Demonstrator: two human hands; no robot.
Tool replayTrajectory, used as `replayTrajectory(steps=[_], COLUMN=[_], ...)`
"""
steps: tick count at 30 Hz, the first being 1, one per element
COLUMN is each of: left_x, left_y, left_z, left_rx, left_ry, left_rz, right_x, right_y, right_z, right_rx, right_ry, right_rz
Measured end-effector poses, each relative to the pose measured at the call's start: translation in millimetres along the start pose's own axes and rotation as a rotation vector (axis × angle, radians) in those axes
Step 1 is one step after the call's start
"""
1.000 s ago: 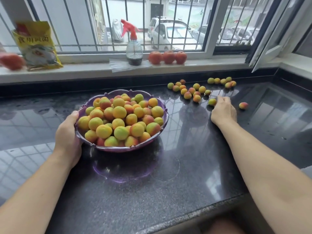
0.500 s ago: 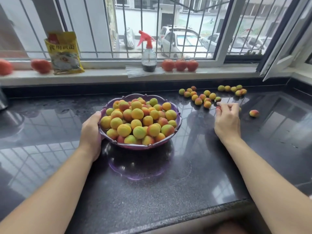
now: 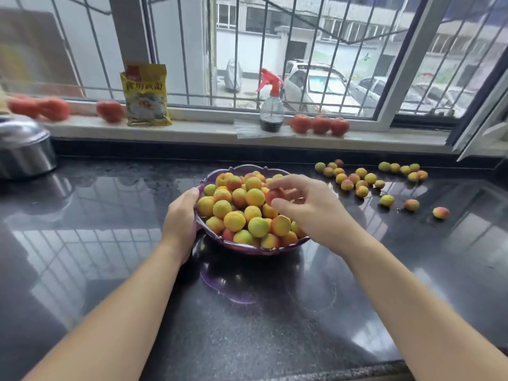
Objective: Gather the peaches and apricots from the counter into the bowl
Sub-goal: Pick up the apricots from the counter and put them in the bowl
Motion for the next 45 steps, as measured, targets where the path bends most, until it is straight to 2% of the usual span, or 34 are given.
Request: replayTrajectory(steps=[3, 12, 21, 23, 25, 27, 29, 33, 37, 41, 45], left_x=[-1, -5, -7, -9, -10, -10, -10, -10, -10, -11, -9], left_y=[1, 2, 3, 3, 3, 3, 3, 3, 2, 4, 4], left_z=[-1, -5, -7, -7, -7, -7, -7, -8, -8, -9, -9], left_rx=[-0.003, -0.008, -0.002, 0.000, -0.003, -0.008, -0.009, 0.005, 0.005, 0.009, 0.026], left_ry=[-0.019, -0.045, -0.063, -0.061, -0.058, -0.065, -0.077, -0.090, -0.094, -0.097, -0.077], left_rz=[0.003, 0.022, 0.012, 0.013, 0.014, 0.016, 0.016, 0.025, 0.031, 0.021, 0.024], right_x=[3, 6, 3, 12, 37, 78, 125, 191, 206, 208, 210], right_y=[-5, -14, -12, -1, 21, 46, 68, 102, 115, 115, 117], right_z=[0, -1, -1, -5, -16, -30, -40, -48, -65, -76, -77], right_rx=[-0.039, -0.044, -0.061, 0.053, 0.290, 0.501, 0.619, 0.659, 0.606, 0.558, 0.622], right_ry=[-0.039, 0.011, -0.010, 0.011, 0.004, -0.087, -0.234, -0.457, -0.610, -0.659, -0.620], right_rz=[-0.015, 0.106, 0.070, -0.028, -0.073, 0.019, 0.199, 0.493, 0.593, 0.695, 0.688])
Point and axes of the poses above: each hand's wrist, its own z-axis away from the middle knuckle, its own y-axis out of the back of the hand, x = y × z, the point moved 2 cm from there along -z, towards the middle knuckle, and after that the axes turned 11 degrees about -y, right-handed, at the moved point
